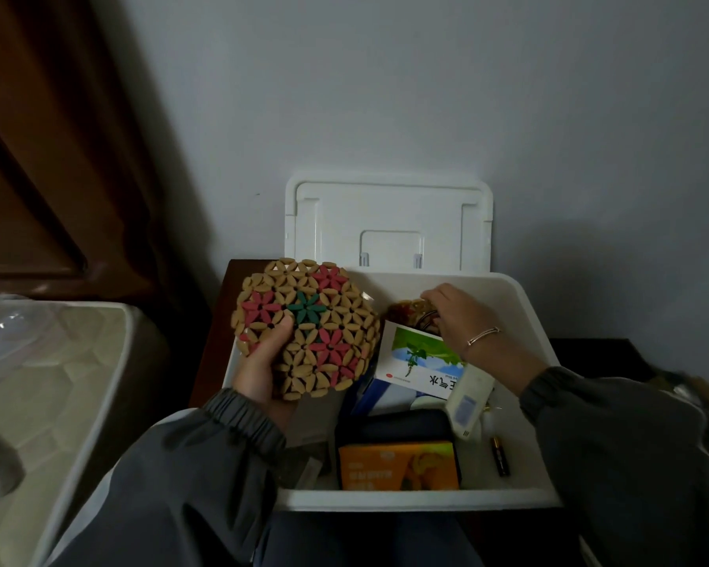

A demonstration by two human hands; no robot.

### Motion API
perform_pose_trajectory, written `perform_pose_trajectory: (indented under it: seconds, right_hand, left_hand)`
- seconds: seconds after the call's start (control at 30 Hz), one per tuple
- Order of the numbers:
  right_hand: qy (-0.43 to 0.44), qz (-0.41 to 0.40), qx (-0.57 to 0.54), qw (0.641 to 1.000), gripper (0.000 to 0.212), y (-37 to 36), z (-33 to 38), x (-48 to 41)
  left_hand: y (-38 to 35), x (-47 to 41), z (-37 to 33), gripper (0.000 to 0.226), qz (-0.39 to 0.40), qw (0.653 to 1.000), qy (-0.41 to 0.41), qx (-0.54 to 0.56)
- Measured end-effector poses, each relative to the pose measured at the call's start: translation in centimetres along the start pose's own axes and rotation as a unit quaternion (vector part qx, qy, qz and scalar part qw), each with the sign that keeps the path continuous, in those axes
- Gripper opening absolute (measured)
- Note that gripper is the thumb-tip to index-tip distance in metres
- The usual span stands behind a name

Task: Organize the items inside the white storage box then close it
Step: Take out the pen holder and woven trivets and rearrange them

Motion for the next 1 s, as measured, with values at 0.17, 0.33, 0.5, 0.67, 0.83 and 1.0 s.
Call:
perform_pose_trajectory:
  seconds: [0.17,0.33,0.5,0.67,0.83,1.0]
  right_hand:
    - [0.021,-0.027,0.085,0.996,0.033,-1.0,-1.1,0.5]
    - [-0.076,0.021,0.046,0.996,0.031,-1.5,-2.0,0.4]
    - [-0.141,0.082,-0.034,0.986,0.020,-1.1,-2.7,1.0]
    - [-0.154,0.071,-0.040,0.985,0.023,-0.8,-3.0,1.8]
    - [-0.229,-0.018,-0.130,0.965,0.032,-0.9,-2.7,1.6]
    - [-0.245,-0.049,-0.148,0.957,0.031,-1.5,-2.6,1.5]
  left_hand:
    - [0.4,-0.4,0.0,0.025,0.012,1.000,-0.019,-0.021]
    - [0.4,-0.4,0.0,0.023,0.020,1.000,-0.005,-0.022]
    - [0.0,0.0,-0.1,0.015,0.023,0.999,-0.025,-0.012]
    - [-0.2,0.1,-0.1,0.017,0.014,1.000,-0.012,-0.009]
    - [-0.1,0.1,0.0,0.039,0.007,1.000,0.009,-0.006]
    - [-0.1,-0.1,0.1,0.046,0.007,1.000,0.011,-0.003]
Point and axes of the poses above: each hand's wrist, its own x-axis away from the middle knuckle, its own y-axis out of the back of the hand, z = x × y, the point moved 3 cm from there along -x, towards the middle knuckle, and after that the axes turned 8 degrees about -y, right-handed, at the moved point
